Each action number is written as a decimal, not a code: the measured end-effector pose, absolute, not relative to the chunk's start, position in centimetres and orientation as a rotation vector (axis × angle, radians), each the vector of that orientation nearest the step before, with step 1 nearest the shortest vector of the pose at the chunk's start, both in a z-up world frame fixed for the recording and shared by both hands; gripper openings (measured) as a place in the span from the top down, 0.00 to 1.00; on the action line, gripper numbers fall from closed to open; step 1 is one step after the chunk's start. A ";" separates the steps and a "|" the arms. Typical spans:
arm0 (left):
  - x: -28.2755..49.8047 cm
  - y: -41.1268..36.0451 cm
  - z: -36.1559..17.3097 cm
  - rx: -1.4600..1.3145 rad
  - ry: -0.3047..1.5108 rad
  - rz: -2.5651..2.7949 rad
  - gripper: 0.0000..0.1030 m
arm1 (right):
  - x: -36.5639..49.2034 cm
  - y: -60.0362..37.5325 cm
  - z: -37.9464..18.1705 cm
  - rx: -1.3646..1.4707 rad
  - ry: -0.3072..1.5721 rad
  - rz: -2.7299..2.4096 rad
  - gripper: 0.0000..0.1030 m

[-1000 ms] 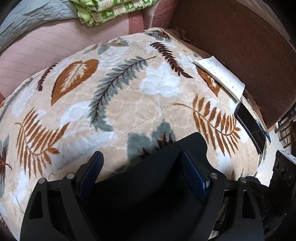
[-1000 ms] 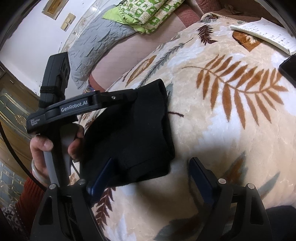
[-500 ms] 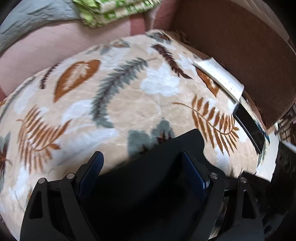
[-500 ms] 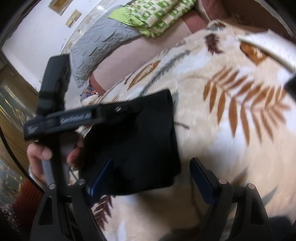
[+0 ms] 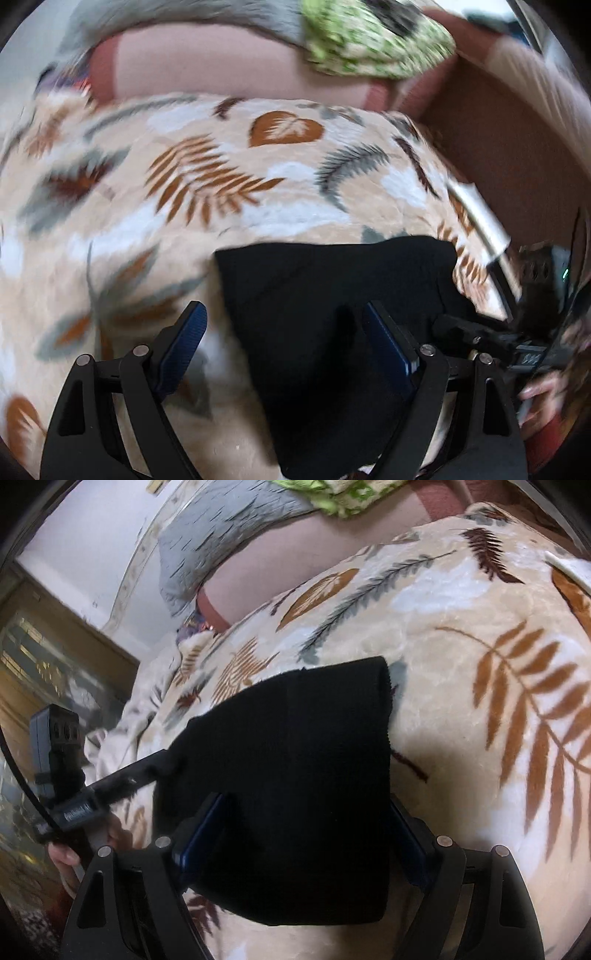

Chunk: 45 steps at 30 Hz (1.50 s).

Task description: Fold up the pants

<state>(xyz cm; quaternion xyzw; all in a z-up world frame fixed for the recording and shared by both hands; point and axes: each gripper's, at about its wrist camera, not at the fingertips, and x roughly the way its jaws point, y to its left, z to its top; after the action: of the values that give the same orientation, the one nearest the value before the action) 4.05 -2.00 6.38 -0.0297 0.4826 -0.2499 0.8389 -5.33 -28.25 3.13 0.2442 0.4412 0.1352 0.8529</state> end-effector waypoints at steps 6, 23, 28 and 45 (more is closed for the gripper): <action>4.5 -1.7 3.8 -0.178 1.100 -0.519 0.14 | -4.9 -27.3 2.8 0.497 0.945 0.313 0.16; 2.4 -5.0 2.5 -0.119 1.050 -0.462 0.12 | -6.3 -26.8 3.3 0.444 0.904 0.254 0.56; 1.5 -5.3 3.8 -0.079 1.033 -0.473 0.41 | -7.1 -25.5 5.4 0.388 0.878 0.252 0.64; 5.4 2.9 11.0 -0.053 0.891 -0.337 0.54 | 0.3 -16.7 10.5 0.336 0.784 0.404 0.65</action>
<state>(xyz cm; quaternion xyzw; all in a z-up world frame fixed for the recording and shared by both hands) 5.42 2.95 10.97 -0.0255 0.4288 -0.1620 0.8884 0.31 -16.72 10.55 0.1617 0.3777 0.1944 0.8907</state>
